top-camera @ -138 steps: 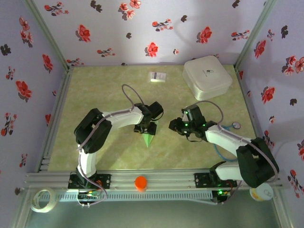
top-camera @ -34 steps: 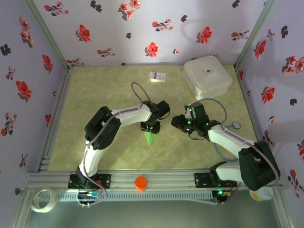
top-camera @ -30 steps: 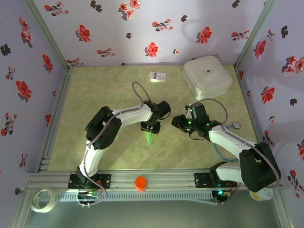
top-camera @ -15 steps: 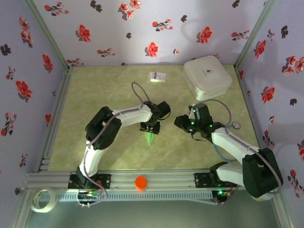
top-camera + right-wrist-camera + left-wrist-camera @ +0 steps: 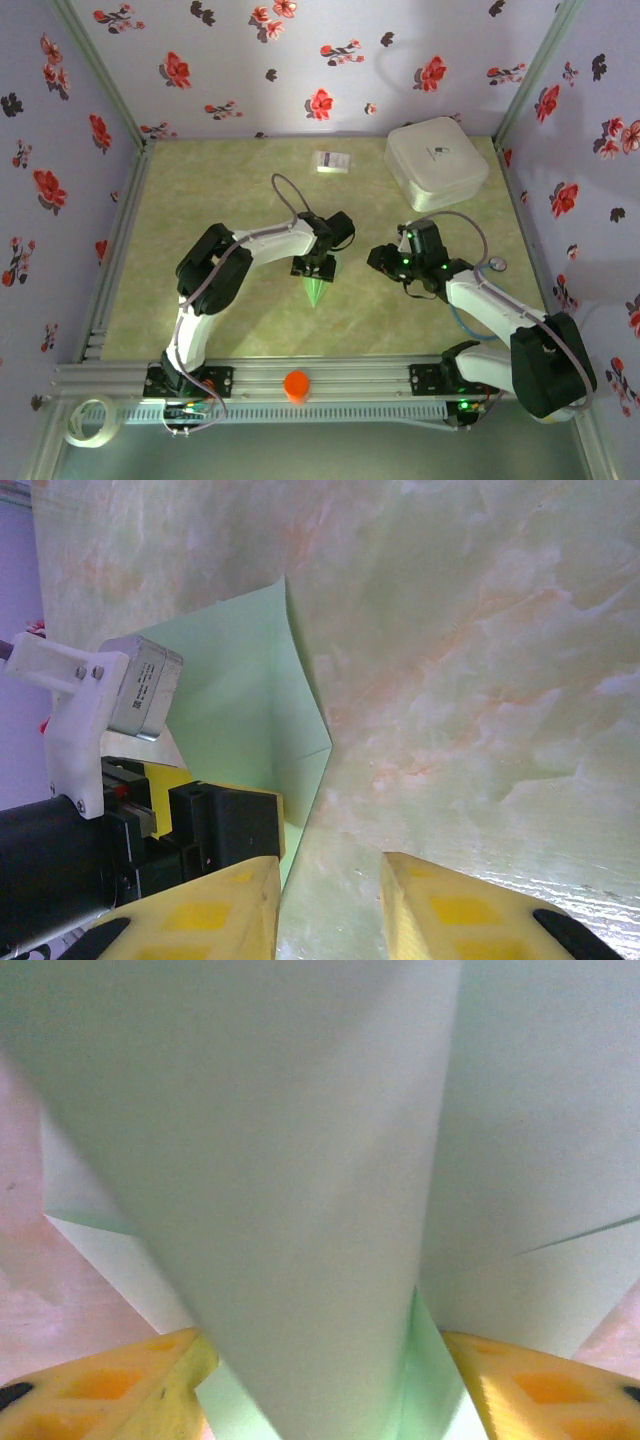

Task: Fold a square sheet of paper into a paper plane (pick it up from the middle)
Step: Move the paper plane to the center of the table.

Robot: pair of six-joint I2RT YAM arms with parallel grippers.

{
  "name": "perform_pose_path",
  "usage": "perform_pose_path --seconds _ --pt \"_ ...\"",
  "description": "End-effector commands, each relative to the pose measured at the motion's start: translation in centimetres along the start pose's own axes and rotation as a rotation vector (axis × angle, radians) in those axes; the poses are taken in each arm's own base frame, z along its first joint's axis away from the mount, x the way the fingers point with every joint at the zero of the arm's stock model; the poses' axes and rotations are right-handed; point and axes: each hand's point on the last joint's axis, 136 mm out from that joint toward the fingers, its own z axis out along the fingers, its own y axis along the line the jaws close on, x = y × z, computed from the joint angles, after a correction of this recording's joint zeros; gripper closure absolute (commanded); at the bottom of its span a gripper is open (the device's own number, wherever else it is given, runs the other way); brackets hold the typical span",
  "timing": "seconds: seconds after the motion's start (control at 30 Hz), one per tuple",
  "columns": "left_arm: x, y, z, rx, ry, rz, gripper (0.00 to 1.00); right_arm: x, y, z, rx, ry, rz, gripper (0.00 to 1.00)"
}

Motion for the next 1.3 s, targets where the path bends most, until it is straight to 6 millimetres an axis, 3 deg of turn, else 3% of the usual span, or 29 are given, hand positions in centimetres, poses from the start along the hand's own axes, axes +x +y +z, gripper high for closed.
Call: perform_pose_path --seconds 0.0,0.33,0.67,1.07,1.27 --pt "3.0 0.6 4.4 -0.041 0.116 -0.022 0.37 -0.1 -0.3 -0.2 0.015 -0.009 0.003 0.67" --pt "3.1 1.2 4.0 -0.068 0.102 -0.069 0.35 -0.2 -0.2 -0.3 0.014 -0.007 0.001 0.67" --pt "0.1 -0.2 -2.5 0.021 -0.056 -0.110 0.31 -0.6 0.3 -0.9 0.022 -0.014 -0.019 0.67" --pt "-0.6 0.2 -6.4 0.067 -0.140 -0.085 0.27 -1.1 0.2 -1.7 0.035 -0.034 -0.025 0.66" --pt "-1.5 1.8 -9.7 0.117 -0.293 -0.124 0.29 -0.1 3.2 0.9 -0.109 0.064 -0.026 0.68"
